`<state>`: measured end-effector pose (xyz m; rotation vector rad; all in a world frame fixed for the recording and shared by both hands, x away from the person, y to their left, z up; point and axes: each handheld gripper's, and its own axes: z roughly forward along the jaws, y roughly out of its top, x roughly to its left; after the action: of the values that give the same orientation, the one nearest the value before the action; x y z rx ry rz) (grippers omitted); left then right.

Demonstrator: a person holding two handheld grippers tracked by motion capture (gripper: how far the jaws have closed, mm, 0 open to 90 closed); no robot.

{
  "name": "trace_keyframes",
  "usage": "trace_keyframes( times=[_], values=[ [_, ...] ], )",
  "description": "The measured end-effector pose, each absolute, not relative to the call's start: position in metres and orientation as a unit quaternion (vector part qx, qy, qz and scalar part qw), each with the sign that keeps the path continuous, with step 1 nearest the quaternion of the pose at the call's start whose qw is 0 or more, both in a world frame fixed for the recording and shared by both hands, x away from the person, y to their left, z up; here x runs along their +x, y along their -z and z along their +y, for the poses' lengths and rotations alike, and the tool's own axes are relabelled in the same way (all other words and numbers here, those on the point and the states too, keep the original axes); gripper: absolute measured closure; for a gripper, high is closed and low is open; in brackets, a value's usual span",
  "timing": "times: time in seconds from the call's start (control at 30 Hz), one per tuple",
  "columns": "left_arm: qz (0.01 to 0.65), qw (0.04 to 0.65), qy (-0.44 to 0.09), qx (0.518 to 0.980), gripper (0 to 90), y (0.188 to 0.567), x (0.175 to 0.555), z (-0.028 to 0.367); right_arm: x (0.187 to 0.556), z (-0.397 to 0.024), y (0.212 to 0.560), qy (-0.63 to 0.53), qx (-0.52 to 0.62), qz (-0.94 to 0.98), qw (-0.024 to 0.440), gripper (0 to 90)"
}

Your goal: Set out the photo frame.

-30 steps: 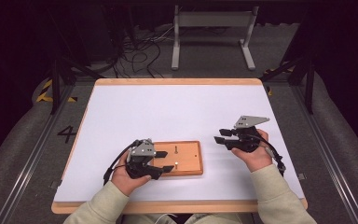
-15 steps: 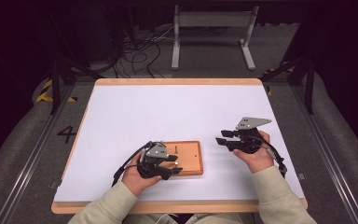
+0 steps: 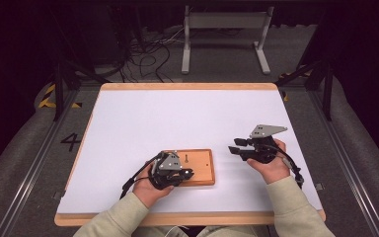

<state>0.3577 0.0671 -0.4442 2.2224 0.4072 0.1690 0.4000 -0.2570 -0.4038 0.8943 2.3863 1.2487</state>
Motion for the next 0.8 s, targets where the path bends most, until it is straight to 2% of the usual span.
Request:
trace_keyframes(
  times=[0.13,0.5,0.7,0.8],
  values=[
    [0.156,0.423,-0.077,0.889,83.4,0.444,0.356,0.067,0.400,-0.255,0.404,-0.433,0.306,0.834,0.153,60.2],
    [0.109,0.406,-0.141,0.896,83.4,0.445,0.344,0.064,0.397,-0.246,0.403,-0.417,0.273,0.850,0.171,64.6],
    [0.078,0.400,-0.179,0.896,83.3,0.446,0.336,0.063,0.395,-0.245,0.401,-0.427,0.267,0.846,0.175,63.2],
    [0.058,0.397,-0.196,0.895,83.4,0.447,0.333,0.063,0.395,-0.245,0.400,-0.437,0.272,0.842,0.162,59.8]
  ],
)
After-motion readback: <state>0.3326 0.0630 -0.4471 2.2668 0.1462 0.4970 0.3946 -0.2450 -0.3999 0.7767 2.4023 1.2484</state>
